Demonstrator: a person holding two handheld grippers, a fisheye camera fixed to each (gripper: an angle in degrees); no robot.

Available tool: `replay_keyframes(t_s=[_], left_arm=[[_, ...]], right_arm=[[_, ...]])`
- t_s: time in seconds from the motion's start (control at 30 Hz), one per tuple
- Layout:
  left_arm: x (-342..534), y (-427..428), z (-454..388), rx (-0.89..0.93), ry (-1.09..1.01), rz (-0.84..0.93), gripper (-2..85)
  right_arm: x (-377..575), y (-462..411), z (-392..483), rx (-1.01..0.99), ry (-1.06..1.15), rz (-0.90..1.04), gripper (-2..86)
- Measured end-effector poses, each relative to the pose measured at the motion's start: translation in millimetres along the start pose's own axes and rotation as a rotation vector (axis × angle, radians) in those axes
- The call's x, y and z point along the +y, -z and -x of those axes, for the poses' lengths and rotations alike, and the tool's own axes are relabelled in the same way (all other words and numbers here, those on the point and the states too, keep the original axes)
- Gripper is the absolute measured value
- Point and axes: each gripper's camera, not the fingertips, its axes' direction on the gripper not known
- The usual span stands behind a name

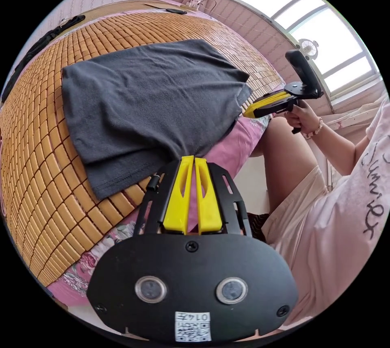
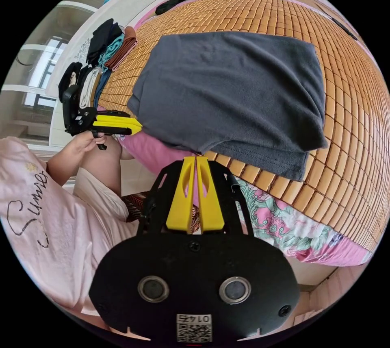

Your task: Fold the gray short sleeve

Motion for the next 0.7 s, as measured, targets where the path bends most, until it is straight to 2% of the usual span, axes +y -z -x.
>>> replay_keyframes(t_s=[0.07,0.13,0.23,0.37,0.43,0.47,0.5,0.57,0.7], left_arm=[[3,6,1,0.076,0.022,-0.04,-0.5],[2,15,-3,0.064,0.016,-0.066,0.3],[-4,28,-1,-0.074,0.042,-0.129,2.0],[-6,28,26,-0.267,0.202,-0.199,1.1],[-2,25,33,-0.337,0.244,-0.177,-0.3],[2,16,38,-0.398,0.275,-0.111,-0.6],[3,10,39,-0.403,0.27,-0.068,-0.7],[9,8,34,-0.408,0.267,-0.103,-0.9],[6,5,24,-0.434,0.245,-0.066,-1.0]], right_arm=[[-2,5,7,0.002,0.016,-0.005,-0.3],[-7,16,14,-0.001,0.042,-0.041,-0.3],[-23,28,20,0.124,0.023,-0.105,-0.6],[-39,36,5,0.378,-0.152,-0.163,-0.9],[-35,37,-9,0.394,-0.249,-0.148,-0.9],[-31,33,-19,0.393,-0.316,-0.118,-0.9],[-29,29,-22,0.378,-0.324,-0.096,-0.9],[-22,31,-21,0.351,-0.309,-0.185,-0.9],[-27,37,-19,0.31,-0.317,-0.161,-0.9]])
